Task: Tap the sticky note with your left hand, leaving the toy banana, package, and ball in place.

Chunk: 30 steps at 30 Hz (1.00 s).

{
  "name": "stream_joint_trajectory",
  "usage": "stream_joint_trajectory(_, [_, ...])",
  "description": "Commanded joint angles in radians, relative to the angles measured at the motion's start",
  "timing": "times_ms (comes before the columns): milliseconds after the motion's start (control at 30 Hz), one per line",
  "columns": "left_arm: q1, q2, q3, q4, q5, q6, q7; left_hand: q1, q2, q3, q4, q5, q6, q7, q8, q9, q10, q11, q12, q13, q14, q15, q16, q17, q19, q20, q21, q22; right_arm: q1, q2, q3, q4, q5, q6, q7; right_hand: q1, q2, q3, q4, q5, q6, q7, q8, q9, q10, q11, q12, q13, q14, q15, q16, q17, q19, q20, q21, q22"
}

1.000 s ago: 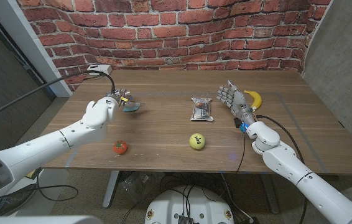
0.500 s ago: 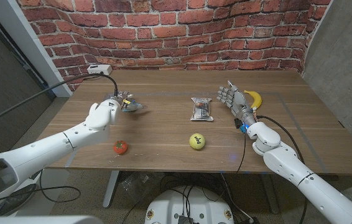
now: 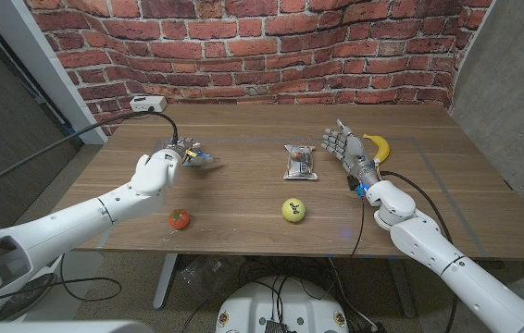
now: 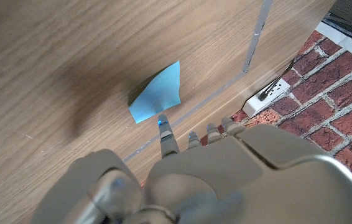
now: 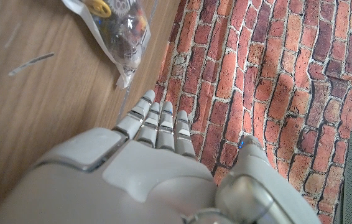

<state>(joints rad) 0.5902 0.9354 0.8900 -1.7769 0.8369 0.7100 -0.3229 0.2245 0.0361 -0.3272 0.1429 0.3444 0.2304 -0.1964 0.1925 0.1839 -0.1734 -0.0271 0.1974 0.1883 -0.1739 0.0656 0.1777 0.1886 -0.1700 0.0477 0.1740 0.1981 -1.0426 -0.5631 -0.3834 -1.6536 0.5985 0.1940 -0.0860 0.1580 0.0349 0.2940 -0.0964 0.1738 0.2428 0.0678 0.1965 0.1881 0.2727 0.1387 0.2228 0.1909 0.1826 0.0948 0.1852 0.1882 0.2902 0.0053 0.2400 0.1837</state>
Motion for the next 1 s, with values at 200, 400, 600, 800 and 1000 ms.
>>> stream_joint_trajectory(200, [0.006, -0.026, 0.007, 0.037, -0.001, -0.003, 0.029, -0.003, -0.004, -0.005, 0.001, 0.008, -0.019, 0.001, -0.006, 0.002, -0.196, 0.004, -0.002, 0.004, -0.300, -0.013, 0.002, 0.003, -0.475, -0.009, 0.017, 0.003, -0.002, -0.002, -0.001, -0.006, 0.002, -0.013, -0.006, -0.002, 0.008, 0.000, -0.004, 0.003, 0.007, -0.007, 0.003, 0.003, 0.011, 0.001, 0.005, 0.002, 0.006, 0.000, 0.004, 0.002, -0.001, 0.000, -0.004, 0.005])
stream_joint_trajectory(400, [0.000, -0.031, 0.012, 0.053, -0.011, -0.010, 0.027, -0.004, -0.002, -0.004, 0.001, 0.008, -0.025, 0.001, -0.007, 0.002, -0.202, 0.005, -0.002, 0.004, -0.301, -0.013, 0.004, 0.003, -0.466, -0.009, 0.023, 0.004, -0.003, -0.007, -0.002, -0.011, -0.003, -0.014, -0.008, -0.002, 0.008, 0.000, -0.005, 0.003, 0.006, -0.008, 0.003, 0.003, 0.011, 0.001, 0.004, 0.002, 0.006, 0.002, 0.004, 0.002, -0.001, 0.000, -0.004, 0.005])
stream_joint_trajectory(600, [-0.001, -0.033, 0.013, 0.060, -0.024, -0.019, 0.035, -0.005, 0.000, -0.003, 0.001, 0.008, -0.025, 0.002, -0.005, 0.002, -0.203, 0.006, -0.001, 0.004, -0.301, -0.014, 0.006, 0.003, -0.458, -0.010, 0.028, 0.004, -0.003, -0.010, 0.001, -0.021, -0.007, -0.017, -0.014, -0.002, 0.008, 0.000, -0.005, 0.003, 0.007, -0.007, 0.003, 0.003, 0.012, 0.001, 0.004, 0.002, 0.006, 0.000, 0.004, 0.001, 0.000, 0.000, -0.005, 0.005])
stream_joint_trajectory(800, [-0.004, -0.036, 0.016, 0.067, -0.036, -0.022, 0.038, -0.005, 0.001, -0.002, 0.000, 0.009, -0.024, 0.004, -0.004, 0.002, -0.203, 0.006, 0.000, 0.004, -0.301, -0.013, 0.006, 0.003, -0.450, -0.010, 0.032, 0.004, 0.001, -0.010, 0.001, -0.026, -0.006, -0.024, -0.016, -0.003, 0.008, 0.000, -0.006, 0.003, 0.007, -0.007, 0.003, 0.003, 0.013, 0.001, 0.005, 0.002, 0.005, 0.000, 0.004, 0.001, 0.000, 0.000, -0.006, 0.005])
stream_joint_trajectory(1000, [-0.010, -0.044, 0.027, 0.073, -0.040, -0.035, 0.042, -0.005, 0.003, -0.001, 0.000, 0.009, -0.025, 0.007, -0.003, 0.002, -0.205, 0.006, 0.000, 0.004, -0.303, -0.011, 0.007, 0.003, -0.446, -0.011, 0.034, 0.004, 0.004, -0.010, -0.001, -0.022, -0.009, -0.019, -0.010, -0.002, 0.008, 0.000, -0.006, 0.003, 0.008, -0.007, 0.003, 0.003, 0.012, 0.000, 0.004, 0.002, 0.005, 0.000, 0.003, 0.001, -0.001, -0.001, -0.006, 0.005])
